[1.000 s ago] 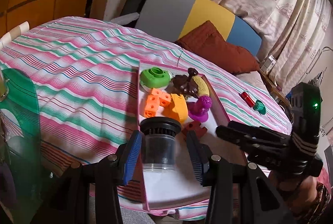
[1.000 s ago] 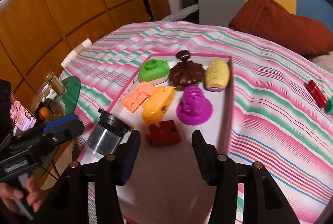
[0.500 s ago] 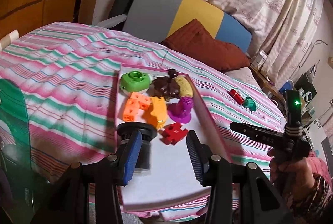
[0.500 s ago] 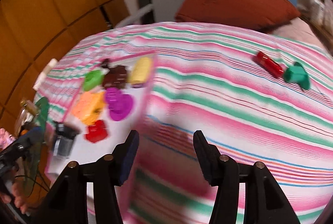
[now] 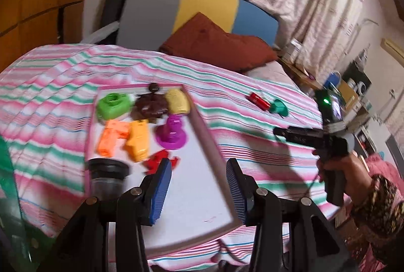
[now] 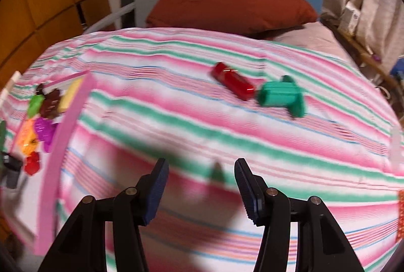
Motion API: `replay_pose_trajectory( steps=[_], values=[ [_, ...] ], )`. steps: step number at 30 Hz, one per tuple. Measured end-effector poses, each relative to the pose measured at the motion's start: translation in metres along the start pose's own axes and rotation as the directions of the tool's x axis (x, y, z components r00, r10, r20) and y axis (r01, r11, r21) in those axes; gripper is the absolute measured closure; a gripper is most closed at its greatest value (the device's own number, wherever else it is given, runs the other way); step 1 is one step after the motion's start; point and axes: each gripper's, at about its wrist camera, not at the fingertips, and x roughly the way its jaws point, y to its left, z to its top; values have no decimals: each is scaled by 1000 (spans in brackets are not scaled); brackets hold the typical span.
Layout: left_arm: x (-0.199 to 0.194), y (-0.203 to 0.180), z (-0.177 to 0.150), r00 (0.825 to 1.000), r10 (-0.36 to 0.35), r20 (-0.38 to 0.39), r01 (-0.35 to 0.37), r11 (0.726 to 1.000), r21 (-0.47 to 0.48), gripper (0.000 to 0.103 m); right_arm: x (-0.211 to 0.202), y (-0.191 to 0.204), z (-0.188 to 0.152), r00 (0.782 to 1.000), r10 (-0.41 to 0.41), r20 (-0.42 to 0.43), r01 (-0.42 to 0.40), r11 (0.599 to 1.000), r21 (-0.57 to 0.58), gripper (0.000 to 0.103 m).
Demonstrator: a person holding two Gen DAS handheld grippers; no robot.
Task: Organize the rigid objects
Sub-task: 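Move both tools to the red capsule and green suction toy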
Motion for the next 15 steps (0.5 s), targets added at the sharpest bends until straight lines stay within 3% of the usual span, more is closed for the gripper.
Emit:
replay_pose_trajectory(
  steps=[7,15],
  values=[
    [22,-44,15,997,-58,-43,61,996,64,58,3,-21,-4,1000,-15,-21,16,998,61,47],
    [54,-75,46,990,-129,-64,127,991,-27,58,-1,-36,0,999,-29,-36,33,992,122,47]
  ],
)
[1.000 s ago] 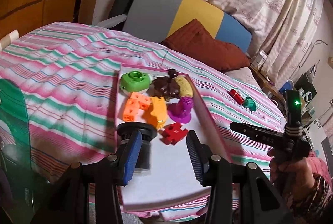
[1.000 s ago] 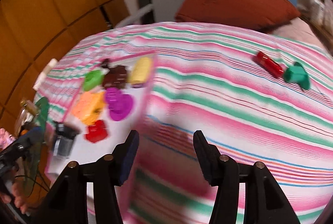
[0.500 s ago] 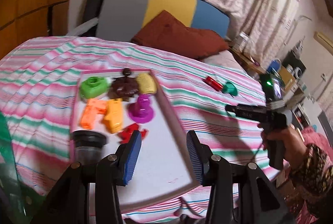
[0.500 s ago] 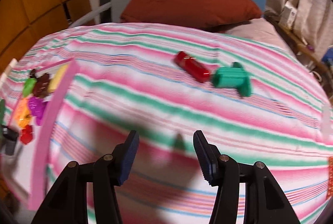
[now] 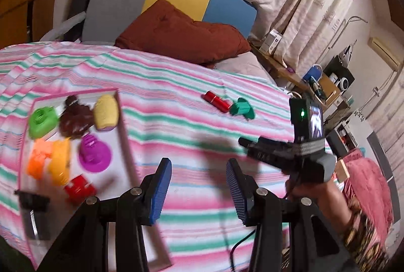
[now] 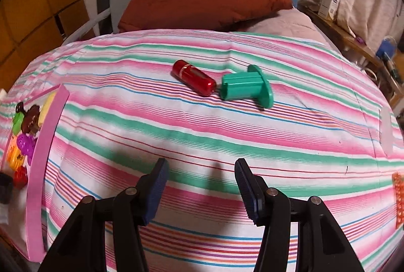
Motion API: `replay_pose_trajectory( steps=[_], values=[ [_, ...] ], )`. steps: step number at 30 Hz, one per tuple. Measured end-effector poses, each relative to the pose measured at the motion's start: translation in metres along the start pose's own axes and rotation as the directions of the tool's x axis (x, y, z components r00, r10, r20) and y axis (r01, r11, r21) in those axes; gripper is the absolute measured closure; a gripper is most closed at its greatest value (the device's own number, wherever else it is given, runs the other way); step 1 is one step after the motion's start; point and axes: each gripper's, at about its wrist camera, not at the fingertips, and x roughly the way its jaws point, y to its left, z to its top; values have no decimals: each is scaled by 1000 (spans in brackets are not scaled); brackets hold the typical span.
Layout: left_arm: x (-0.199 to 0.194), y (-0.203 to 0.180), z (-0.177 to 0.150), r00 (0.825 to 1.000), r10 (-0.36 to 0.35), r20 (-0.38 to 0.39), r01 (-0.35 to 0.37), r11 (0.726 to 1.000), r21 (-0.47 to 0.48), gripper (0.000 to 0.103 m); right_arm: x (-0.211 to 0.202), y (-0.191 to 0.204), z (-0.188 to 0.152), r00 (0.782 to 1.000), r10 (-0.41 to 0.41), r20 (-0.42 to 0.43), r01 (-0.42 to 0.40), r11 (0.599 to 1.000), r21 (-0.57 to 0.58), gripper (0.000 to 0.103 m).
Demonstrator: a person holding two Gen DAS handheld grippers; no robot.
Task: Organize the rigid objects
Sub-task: 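Move both tools to the red capsule and green suction toy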
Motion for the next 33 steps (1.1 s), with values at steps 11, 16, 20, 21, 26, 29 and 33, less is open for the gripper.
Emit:
replay_pose_trajectory(
  steps=[11,16,20,21,26,29,33],
  values=[
    [71,-41,43,998,-9,-69,6,999,-50,57,-2,-22,7,999,-39,-4,40,997,72,45],
    [117,-44,59,990,-6,-137,-13,991,-136,57,-4,-35,12,998,-60,6,59,992,111,44],
    [149,-50,71,988,18,-156,-45,984,-170,57,-3,-50,14,998,-58,-6,58,984,166,44],
    [154,-51,72,987,23,-161,-51,984,-171,57,-2,-53,15,998,-56,-9,56,982,183,44],
    [192,-61,84,980,44,-195,-84,976,-199,54,-2,-74,15,998,-55,-15,57,962,266,44],
    [214,-67,93,977,82,-199,-119,976,-184,53,-3,-84,13,999,-46,-13,47,949,312,44],
    [235,-63,108,975,113,-190,-153,965,-214,53,-6,-89,13,999,-32,-6,32,938,346,44]
  ],
)
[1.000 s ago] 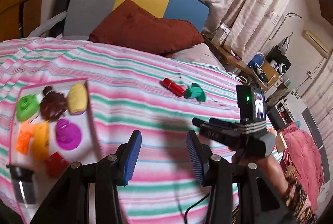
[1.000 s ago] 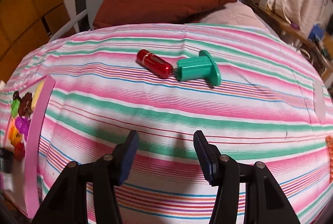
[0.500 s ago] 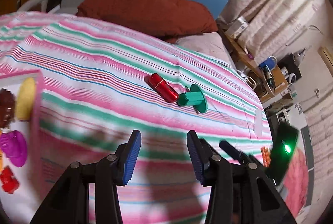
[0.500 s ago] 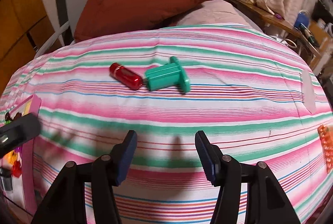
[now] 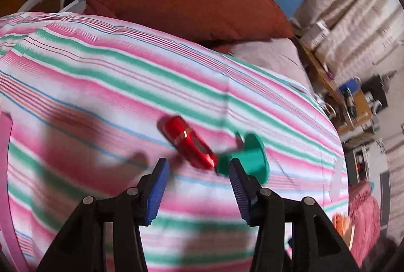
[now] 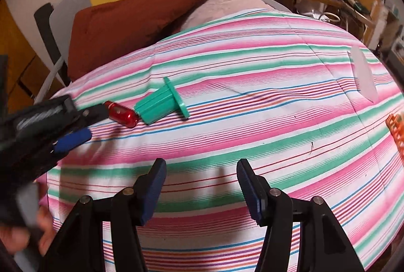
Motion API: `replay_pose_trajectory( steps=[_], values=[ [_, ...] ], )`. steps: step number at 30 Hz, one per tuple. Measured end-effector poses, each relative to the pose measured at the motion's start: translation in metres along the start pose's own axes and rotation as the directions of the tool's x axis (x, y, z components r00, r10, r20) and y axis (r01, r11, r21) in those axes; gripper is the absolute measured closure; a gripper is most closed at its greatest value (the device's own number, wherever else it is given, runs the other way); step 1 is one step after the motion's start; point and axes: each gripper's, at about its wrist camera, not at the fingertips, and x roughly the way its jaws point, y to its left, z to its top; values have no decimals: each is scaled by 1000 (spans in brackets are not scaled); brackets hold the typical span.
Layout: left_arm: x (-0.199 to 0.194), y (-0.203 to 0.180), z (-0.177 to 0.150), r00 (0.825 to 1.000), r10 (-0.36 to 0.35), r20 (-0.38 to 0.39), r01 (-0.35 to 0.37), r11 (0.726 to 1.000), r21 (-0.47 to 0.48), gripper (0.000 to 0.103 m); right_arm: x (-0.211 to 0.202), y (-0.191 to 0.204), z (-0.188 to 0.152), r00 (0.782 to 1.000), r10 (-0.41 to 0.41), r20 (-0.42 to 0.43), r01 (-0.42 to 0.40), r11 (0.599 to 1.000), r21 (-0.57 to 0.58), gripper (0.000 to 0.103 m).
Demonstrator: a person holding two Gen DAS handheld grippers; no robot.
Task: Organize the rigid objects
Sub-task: 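Move both tools to the red capsule and green suction toy, then grasp the green suction toy with right tool while left tool approaches the red capsule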
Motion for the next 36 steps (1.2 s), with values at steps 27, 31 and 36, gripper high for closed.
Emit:
replay_pose_trajectory(
  steps=[27,31,36],
  values=[
    [2,46,-43,993,-36,111,14,982,188,73,3,-3,14,993,86,81,-87,996,6,44],
    [-3,54,-56,985,-85,148,54,978,204,70,17,4,32,989,102,108,-97,994,-44,44],
    [-3,73,-52,973,-184,141,165,977,137,70,61,8,49,993,115,12,-114,991,-65,51]
  ],
)
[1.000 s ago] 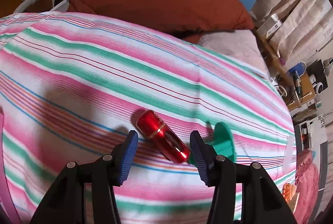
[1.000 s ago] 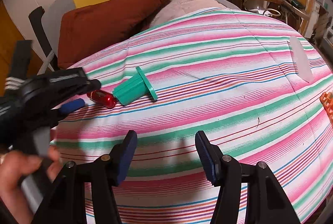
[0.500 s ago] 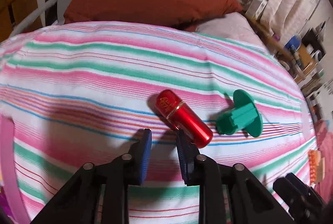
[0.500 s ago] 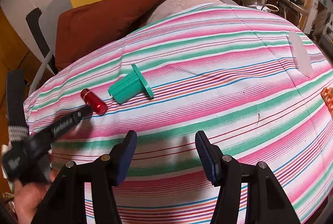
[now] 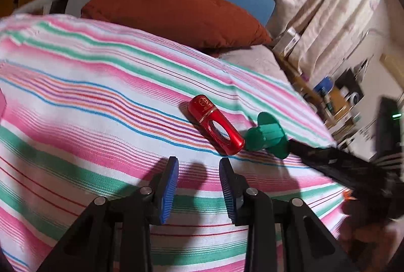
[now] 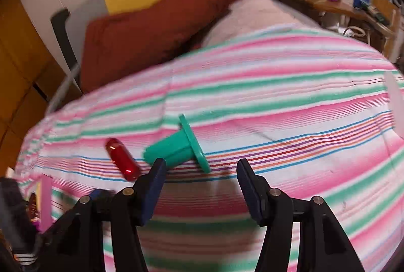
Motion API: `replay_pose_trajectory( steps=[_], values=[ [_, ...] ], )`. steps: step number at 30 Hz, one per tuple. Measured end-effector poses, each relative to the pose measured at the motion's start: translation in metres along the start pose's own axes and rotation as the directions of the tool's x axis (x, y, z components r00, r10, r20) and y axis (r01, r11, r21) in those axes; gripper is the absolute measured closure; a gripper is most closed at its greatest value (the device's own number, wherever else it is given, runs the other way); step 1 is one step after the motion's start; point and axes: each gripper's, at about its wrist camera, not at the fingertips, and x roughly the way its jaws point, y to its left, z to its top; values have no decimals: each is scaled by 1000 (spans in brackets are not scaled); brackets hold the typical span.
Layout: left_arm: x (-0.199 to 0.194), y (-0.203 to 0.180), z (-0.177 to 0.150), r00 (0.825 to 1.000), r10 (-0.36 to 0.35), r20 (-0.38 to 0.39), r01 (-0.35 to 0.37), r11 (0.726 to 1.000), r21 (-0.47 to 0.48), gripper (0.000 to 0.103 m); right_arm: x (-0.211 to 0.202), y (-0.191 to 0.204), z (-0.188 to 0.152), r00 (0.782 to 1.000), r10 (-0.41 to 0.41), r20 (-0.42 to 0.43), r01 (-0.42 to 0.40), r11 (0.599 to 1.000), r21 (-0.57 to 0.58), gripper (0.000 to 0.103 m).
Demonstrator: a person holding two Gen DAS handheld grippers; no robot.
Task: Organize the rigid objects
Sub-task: 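Grasp the green suction toy with right tool while left tool approaches the red capsule, then grasp the red capsule with left tool while right tool holds the green toy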
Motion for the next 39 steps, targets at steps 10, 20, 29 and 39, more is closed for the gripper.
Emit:
replay_pose_trajectory(
  steps=[10,20,29,39],
  values=[
    [1,-5,-4,1000,11,6,-11,1000,15,70,18,-85,0,973,230,30,-217,857,467,75],
    [2,-3,-4,1000,0,8,0,1000,7,70,-16,-21,-1,995,102,13,-102,979,177,47],
    [0,-1,-5,1000,-12,9,12,1000,-2,70,19,5,-7,997,47,-55,-46,999,25,73],
    [1,-1,-5,1000,-11,10,11,1000,0,70,-9,-1,6,999,19,31,-20,1000,13,73]
  ],
)
